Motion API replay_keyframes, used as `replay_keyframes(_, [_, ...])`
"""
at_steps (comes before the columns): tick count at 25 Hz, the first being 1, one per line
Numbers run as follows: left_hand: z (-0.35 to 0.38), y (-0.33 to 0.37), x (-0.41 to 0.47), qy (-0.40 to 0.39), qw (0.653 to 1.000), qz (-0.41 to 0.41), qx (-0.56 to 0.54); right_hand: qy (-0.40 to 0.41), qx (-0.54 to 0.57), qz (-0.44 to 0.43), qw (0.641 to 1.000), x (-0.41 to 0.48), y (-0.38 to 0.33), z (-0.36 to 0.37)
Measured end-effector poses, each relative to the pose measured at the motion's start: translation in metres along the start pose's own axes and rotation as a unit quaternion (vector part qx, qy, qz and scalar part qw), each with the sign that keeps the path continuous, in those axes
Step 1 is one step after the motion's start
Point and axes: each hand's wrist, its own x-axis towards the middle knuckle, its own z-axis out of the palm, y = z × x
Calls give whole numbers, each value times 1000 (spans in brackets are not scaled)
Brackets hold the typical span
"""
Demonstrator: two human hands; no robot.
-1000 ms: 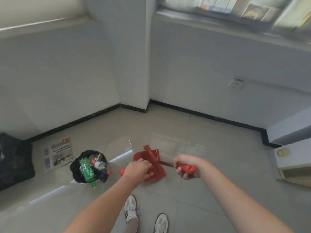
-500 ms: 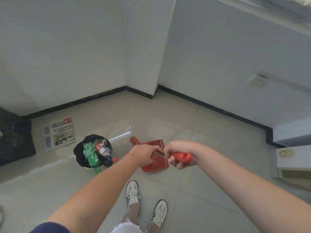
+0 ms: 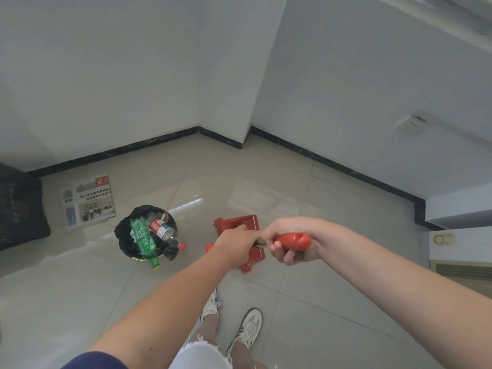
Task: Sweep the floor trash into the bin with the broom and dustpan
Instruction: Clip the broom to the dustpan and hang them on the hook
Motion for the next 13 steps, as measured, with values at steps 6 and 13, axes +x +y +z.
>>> replay_keyframes(6, [-13, -14, -3, -5, 1000, 17, 3, -35, 55, -58, 996, 2, -6, 9])
replay_keyframes(13, [-27, -19, -4, 78, 995, -55, -9, 61, -103, -319, 940, 23, 9, 3])
